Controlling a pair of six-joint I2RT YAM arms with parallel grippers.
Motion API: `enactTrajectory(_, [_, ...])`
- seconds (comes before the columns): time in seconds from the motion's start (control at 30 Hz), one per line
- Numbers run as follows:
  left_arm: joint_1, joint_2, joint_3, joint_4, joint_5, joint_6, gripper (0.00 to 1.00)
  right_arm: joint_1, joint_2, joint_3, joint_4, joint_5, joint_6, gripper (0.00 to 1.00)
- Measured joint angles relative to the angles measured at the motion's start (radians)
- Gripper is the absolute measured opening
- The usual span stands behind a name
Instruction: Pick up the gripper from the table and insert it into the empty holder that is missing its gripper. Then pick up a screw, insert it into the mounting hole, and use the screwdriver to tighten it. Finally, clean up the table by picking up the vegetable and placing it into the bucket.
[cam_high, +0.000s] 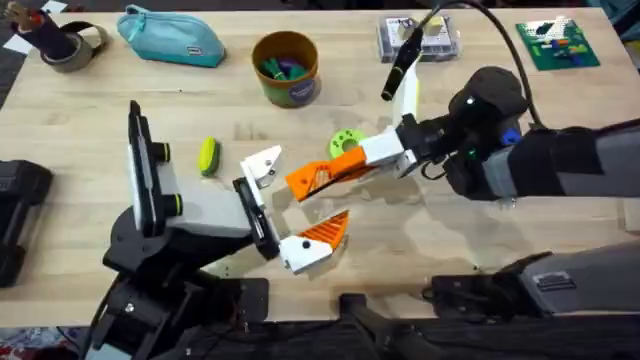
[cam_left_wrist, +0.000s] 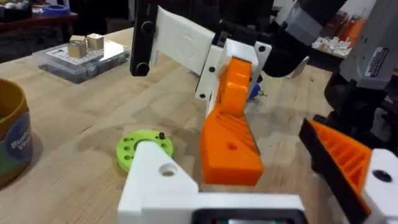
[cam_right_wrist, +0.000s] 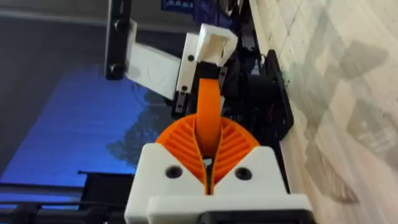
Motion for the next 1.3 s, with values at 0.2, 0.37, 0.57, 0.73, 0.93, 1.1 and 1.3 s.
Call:
enactTrajectory(0.2, [0.0,0.0,0.0,0.0,0.0,0.0,0.989,0.018,0.0,0.0,-0.002,0.035,-0.003,0.022])
enactTrajectory(0.37, [0.0,0.0,0.0,0.0,0.0,0.0,0.989,0.023,0.0,0.0,-0.002,0.067,-0.003,0.022])
enactTrajectory(0.57, [0.0,0.0,0.0,0.0,0.0,0.0,0.989,0.034,0.0,0.0,-0.002,0.105,0.016,0.022])
enactTrajectory(0.73, [0.0,0.0,0.0,0.0,0.0,0.0,0.989,0.034,0.0,0.0,-0.019,0.118,0.043,0.022])
enactTrajectory(0.93, [0.0,0.0,0.0,0.0,0.0,0.0,0.989,0.034,0.0,0.0,-0.021,0.13,0.058,0.022])
enactTrajectory(1.1, [0.0,0.0,0.0,0.0,0.0,0.0,0.989,0.034,0.0,0.0,-0.017,0.133,0.065,0.022])
enactTrajectory(1.3, [0.0,0.0,0.0,0.0,0.0,0.0,0.989,0.065,0.0,0.0,-0.016,0.136,0.065,0.022])
